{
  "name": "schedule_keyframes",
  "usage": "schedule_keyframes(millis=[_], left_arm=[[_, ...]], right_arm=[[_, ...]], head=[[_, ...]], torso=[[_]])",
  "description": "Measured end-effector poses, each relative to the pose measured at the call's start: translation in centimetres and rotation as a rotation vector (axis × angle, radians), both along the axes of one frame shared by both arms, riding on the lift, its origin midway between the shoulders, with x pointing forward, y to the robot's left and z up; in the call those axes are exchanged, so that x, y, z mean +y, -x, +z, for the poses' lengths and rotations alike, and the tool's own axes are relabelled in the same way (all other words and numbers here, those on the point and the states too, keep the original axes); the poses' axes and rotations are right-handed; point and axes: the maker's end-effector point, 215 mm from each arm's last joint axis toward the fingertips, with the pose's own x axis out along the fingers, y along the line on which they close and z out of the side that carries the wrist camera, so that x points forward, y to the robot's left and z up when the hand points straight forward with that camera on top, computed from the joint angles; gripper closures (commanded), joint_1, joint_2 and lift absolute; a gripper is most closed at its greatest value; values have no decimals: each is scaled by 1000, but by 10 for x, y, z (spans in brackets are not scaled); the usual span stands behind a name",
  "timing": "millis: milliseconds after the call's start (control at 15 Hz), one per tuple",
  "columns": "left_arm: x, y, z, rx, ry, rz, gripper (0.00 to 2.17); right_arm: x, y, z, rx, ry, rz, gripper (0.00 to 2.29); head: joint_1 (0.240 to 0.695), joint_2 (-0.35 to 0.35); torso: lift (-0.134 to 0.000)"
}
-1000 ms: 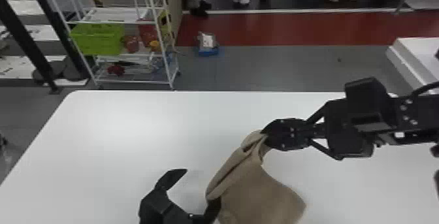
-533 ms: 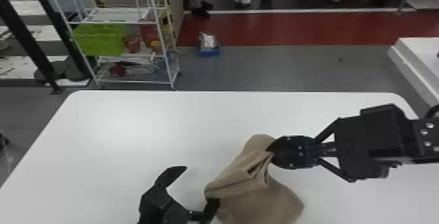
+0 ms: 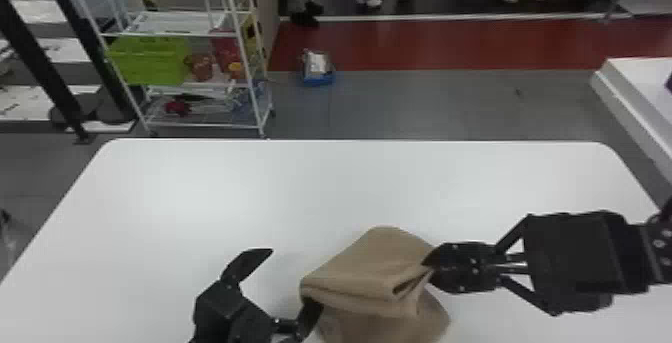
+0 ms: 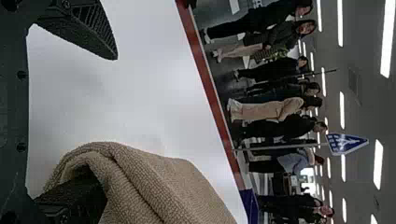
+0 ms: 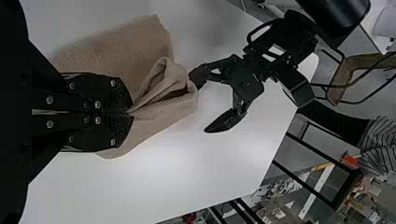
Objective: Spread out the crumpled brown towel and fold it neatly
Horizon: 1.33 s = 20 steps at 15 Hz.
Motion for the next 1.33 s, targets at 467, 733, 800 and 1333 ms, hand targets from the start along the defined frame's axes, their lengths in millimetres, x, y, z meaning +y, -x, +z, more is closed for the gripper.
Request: schedule_keyframes(millis=[467, 733, 800, 1333], left_arm=[[1, 2, 2, -9, -1, -2, 70], [2, 3, 0, -6, -2, -1, 66], [1, 3, 0, -7, -1, -2, 66], [-1, 4, 2, -21, 6, -4, 66]], right_arm=[[-12, 26, -37, 33, 113, 31, 1325], [-15, 38, -54, 50, 168, 54, 1325], [-12, 41, -60, 55, 178, 65, 1325], [3, 49, -89, 48, 229, 130, 238]], head=[[695, 36], [695, 32], [695, 33], [695, 59]], torso=[[-122], [-122], [-122], [-122]])
